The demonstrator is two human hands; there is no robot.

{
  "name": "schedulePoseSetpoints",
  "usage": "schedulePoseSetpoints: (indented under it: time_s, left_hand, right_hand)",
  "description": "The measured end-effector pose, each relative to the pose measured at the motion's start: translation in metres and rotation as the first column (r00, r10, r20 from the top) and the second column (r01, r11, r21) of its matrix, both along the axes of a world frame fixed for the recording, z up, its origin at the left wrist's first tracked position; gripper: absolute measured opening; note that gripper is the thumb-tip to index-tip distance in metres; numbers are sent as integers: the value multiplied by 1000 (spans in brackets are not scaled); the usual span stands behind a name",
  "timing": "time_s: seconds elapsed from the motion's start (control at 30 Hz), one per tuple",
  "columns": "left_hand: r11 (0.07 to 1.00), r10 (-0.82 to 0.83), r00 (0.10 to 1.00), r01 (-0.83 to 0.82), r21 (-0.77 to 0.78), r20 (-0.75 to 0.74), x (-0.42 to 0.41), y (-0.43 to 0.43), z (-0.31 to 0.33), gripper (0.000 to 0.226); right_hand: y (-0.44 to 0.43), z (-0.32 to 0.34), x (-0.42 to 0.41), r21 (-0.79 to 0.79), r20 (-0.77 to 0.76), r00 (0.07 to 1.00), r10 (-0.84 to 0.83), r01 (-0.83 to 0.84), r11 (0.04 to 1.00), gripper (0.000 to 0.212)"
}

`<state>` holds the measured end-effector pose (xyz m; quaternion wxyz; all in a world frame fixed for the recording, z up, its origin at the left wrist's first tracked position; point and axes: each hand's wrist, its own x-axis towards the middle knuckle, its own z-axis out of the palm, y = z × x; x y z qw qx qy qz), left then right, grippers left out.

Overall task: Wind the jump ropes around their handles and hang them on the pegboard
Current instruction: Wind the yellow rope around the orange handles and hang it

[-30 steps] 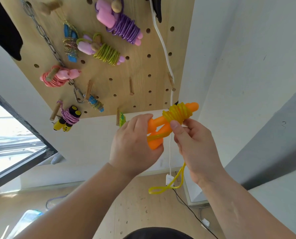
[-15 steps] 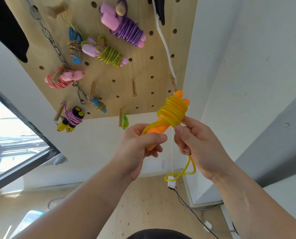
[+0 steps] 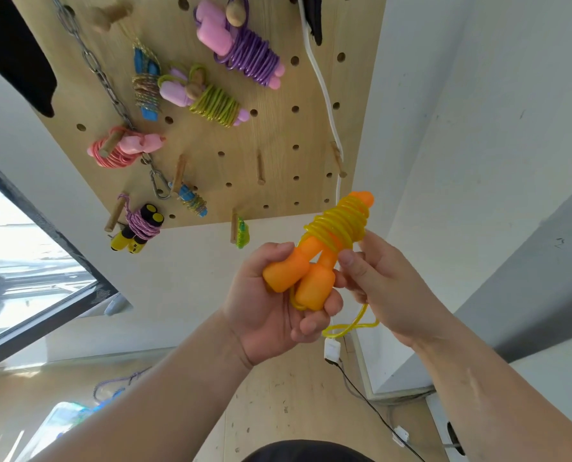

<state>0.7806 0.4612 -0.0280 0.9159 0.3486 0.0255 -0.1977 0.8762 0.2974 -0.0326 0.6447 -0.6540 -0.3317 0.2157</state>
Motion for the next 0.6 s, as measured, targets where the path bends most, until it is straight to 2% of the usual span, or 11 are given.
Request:
schedulePoseSetpoints:
  time_s: [0.03,0.13,0.2,0.23,0.27,0.33,0.4,0.43,0.47,0.5,0.6]
  left_hand:
    - [1000,-17,1000,17,-23,3,1,0,-2,68]
    - [999,-52,999,52,6,7,6,4,-1,72]
    - [988,5,997,6,155,-72,10,2,7,72]
    - [950,131,985,-94,296,-108,12,-1,10,70]
    - [849,303,949,-230,475,-82,14,-4,10,65]
    - [449,508,843,-434,781,176,13,-11,10,62]
    - [-1,338,827,-478,878,450,8,-16,8,77]
    - [-174,214,839,-471,865,500,8,-18,5,81]
    - [-285,133,843,-472,834,522,8,-20,2,80]
    - [-344,100,836,-480,807,540,8,-21,0,76]
    - [-354,129,798,-518,779,589,8,-19,-1,64]
  right_hand:
    - [0,2,0,-6,3,1000,9,-9,1000,13]
    - [2,2,-1,-1,42,995,-91,91,996,29]
    - [4,0,-3,22,22,984,-178,178,984,36]
    - [5,-3,-2,11,34,974,-224,224,975,41]
    - [5,-5,-1,-12,62,961,-271,272,962,44]
    - [5,-8,0,-64,123,931,-345,354,933,50]
    - [6,-10,0,-118,183,898,-399,423,898,54]
    - [7,-10,-1,-131,198,887,-417,446,885,53]
    - [9,-9,-3,-138,203,880,-428,459,878,51]
    - [11,-8,-5,-143,203,875,-439,470,871,49]
    - [13,-6,-7,-111,160,889,-430,449,887,48]
